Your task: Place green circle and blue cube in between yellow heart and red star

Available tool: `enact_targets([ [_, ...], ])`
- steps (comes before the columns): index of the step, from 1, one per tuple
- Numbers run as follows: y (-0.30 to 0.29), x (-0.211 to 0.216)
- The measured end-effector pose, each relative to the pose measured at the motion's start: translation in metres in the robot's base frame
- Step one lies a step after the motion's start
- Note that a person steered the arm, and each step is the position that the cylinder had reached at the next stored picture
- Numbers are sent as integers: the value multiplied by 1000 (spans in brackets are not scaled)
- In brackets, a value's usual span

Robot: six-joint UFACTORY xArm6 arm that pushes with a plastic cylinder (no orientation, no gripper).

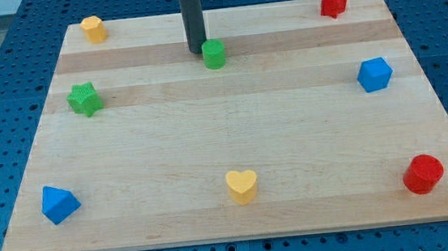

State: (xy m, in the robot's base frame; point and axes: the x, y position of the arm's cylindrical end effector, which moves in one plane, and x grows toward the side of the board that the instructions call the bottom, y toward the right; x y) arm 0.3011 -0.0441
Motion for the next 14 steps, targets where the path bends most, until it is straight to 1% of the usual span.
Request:
enact_targets([
  [2, 44, 43],
  [6, 108, 138],
  [7, 88, 123],
  [8, 93, 83],
  [9, 130, 76],
  [10, 142, 78],
  [12, 142, 88],
  [13, 171, 76],
  [14, 229, 31],
])
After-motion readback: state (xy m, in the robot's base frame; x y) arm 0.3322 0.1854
